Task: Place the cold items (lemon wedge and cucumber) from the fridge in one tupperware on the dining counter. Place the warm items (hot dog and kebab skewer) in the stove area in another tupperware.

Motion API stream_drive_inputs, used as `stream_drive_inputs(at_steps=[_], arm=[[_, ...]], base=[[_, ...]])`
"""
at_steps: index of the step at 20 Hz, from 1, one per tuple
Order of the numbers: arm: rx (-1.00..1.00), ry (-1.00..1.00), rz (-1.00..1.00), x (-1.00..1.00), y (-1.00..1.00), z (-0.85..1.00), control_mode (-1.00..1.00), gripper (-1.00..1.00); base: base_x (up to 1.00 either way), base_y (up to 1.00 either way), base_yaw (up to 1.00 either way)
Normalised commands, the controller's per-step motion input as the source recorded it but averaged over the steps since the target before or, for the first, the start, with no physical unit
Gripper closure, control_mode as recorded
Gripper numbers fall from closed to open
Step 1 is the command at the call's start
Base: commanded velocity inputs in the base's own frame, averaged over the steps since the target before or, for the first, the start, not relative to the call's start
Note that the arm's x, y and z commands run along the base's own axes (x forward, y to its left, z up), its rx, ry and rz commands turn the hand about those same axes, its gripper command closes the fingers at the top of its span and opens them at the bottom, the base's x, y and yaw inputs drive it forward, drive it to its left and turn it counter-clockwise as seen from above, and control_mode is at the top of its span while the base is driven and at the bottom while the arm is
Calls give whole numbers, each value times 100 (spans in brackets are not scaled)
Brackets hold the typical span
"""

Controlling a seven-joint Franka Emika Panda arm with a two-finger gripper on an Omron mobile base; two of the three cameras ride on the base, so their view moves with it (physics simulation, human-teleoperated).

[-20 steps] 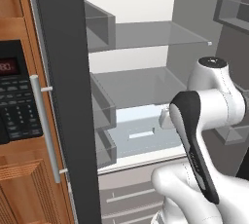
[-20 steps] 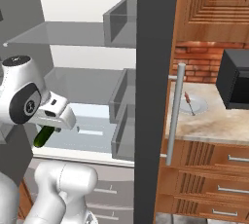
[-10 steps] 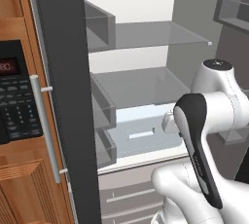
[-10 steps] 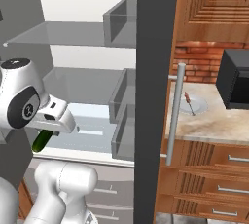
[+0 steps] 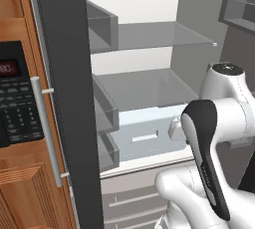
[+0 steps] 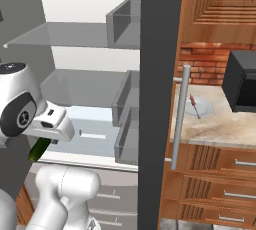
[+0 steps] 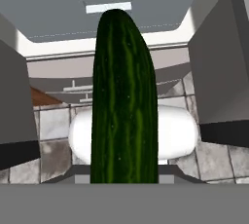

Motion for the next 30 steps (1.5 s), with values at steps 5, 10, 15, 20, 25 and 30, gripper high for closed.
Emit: stream_drive_inputs(at_steps=[5,10,15,20,25,30], arm=[[0,0,0,-12,0,0,100,100],[0,0,0,0,0,0,100,100],[0,0,0,0,0,0,100,100],[0,0,0,0,0,0,100,100],[0,0,0,0,0,0,100,100],[0,0,0,0,0,0,100,100]], base=[[-75,5,-2],[-100,20,-25],[-100,10,-50],[-66,0,-81],[-3,0,-97],[0,-8,-96]])
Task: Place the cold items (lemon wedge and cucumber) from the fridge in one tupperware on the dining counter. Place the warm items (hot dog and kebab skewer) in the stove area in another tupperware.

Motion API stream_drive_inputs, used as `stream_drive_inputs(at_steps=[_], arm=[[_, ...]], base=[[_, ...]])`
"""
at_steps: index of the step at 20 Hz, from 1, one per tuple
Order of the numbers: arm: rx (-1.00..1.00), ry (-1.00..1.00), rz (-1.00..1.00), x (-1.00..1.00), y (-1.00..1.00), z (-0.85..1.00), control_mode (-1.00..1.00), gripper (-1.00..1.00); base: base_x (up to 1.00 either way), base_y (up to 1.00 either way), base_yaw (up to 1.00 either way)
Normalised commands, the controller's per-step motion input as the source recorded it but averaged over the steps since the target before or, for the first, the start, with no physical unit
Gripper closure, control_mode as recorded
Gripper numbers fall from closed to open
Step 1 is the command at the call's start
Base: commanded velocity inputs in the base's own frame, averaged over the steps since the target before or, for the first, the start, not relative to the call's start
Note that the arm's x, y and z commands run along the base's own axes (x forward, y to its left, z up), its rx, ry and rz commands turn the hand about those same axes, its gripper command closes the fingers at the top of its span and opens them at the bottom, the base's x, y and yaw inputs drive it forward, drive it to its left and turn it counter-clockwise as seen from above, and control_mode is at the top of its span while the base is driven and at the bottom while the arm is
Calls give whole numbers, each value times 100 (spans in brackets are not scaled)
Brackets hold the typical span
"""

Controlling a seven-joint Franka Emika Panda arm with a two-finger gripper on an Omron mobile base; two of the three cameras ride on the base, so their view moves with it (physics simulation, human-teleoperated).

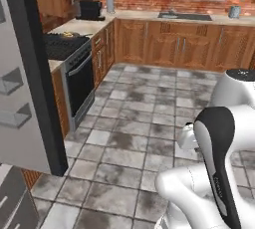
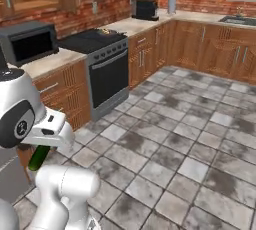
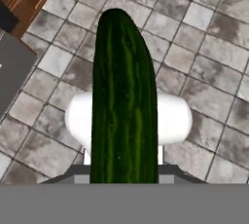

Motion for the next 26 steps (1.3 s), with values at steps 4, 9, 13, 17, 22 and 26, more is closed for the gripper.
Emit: stream_drive_inputs(at_steps=[4,9,13,17,22,26], arm=[[0,0,0,0,0,0,100,100],[0,0,0,0,0,0,100,100],[0,0,0,0,0,0,100,100],[0,0,0,0,0,0,100,100],[0,0,0,0,0,0,100,100],[0,0,0,0,0,0,100,100]], base=[[0,-22,-92],[0,-50,-82],[0,-100,-62],[16,-100,-39],[52,-100,-3],[52,-100,8]])
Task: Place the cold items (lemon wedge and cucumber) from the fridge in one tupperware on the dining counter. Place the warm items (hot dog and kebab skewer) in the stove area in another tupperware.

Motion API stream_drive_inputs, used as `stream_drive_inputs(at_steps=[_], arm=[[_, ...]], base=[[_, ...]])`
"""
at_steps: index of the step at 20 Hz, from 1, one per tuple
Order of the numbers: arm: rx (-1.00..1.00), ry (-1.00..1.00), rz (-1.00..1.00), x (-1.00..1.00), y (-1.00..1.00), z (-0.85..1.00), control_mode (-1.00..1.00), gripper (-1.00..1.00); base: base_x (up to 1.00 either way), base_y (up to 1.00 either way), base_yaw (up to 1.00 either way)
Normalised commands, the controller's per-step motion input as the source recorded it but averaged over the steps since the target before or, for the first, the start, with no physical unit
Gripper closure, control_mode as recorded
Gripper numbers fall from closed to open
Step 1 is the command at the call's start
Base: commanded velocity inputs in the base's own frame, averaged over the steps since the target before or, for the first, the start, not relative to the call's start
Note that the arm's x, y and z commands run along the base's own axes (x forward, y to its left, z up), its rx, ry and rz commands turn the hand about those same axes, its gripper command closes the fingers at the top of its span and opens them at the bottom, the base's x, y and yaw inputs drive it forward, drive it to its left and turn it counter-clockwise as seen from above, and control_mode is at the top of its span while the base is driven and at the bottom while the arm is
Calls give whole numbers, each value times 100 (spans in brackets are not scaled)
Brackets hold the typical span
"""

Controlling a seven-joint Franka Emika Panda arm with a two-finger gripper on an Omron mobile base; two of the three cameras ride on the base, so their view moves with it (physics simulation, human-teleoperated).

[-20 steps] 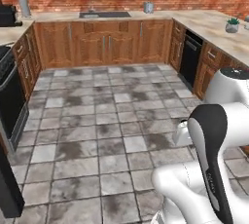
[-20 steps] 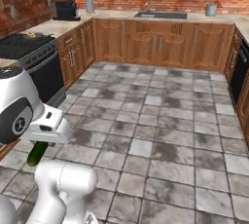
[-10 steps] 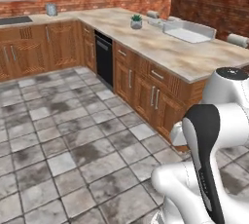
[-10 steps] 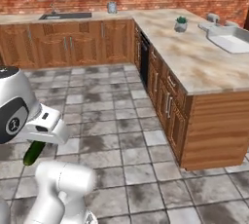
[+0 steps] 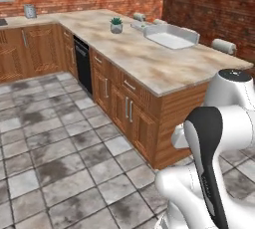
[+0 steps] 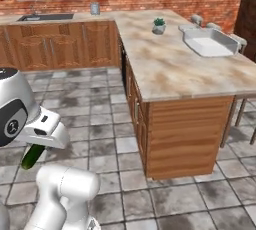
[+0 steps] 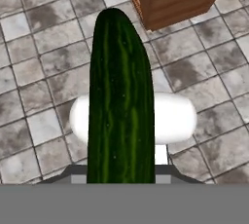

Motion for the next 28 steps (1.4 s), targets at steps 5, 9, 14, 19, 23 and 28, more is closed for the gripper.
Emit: stream_drive_inputs(at_steps=[5,9,14,19,23,28], arm=[[0,0,0,0,0,0,100,100],[0,0,0,0,0,0,100,100],[0,0,0,0,0,0,100,100],[0,0,0,0,0,0,100,100],[0,0,0,0,0,0,100,100],[0,0,0,0,0,0,100,100]], base=[[55,-100,11],[24,-100,8],[48,-100,0],[48,-100,0],[42,-100,1],[48,-100,1]])
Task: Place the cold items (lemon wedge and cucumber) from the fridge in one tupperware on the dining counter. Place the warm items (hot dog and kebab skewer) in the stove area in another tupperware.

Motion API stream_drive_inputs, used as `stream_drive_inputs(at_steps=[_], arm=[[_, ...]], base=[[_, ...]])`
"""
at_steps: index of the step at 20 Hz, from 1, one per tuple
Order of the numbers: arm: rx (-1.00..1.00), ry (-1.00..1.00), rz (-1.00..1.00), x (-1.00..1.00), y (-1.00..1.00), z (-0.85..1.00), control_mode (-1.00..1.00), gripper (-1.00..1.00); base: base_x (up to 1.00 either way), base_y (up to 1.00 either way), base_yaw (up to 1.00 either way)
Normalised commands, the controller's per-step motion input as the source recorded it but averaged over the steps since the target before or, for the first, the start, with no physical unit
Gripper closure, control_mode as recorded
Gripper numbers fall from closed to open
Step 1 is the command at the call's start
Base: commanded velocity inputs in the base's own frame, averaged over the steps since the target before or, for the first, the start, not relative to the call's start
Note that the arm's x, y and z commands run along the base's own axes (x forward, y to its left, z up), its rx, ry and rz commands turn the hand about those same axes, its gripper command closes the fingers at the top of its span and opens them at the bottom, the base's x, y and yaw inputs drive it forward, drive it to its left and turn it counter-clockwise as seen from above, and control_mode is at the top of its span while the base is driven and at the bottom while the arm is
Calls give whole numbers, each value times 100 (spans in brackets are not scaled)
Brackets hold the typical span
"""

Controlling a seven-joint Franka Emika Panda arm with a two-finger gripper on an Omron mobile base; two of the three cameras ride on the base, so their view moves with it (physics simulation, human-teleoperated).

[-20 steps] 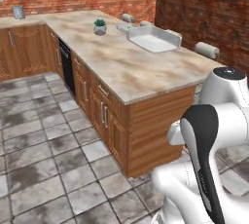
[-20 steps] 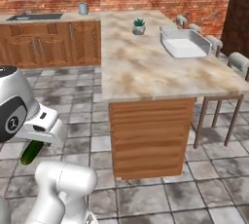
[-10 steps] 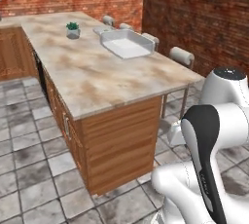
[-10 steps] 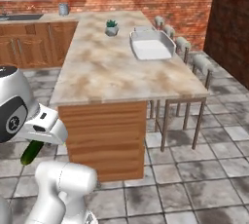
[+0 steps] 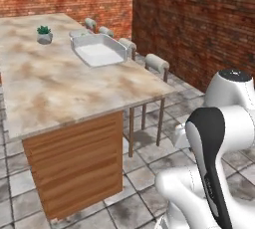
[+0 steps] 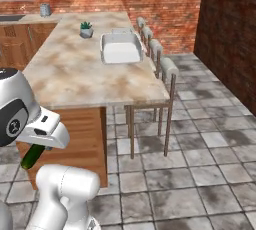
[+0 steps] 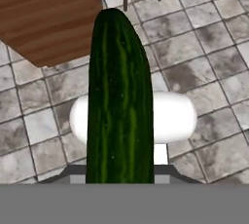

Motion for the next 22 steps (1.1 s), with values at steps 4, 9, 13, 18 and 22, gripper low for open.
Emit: stream_drive_inputs(at_steps=[4,9,13,18,22], arm=[[0,0,0,0,0,0,100,100],[0,0,0,0,0,0,100,100],[0,0,0,0,0,0,100,100],[0,0,0,0,0,0,100,100],[0,0,0,0,0,0,100,100]], base=[[59,-100,4],[64,-100,3],[64,-100,21],[75,-100,32],[75,-100,41]])
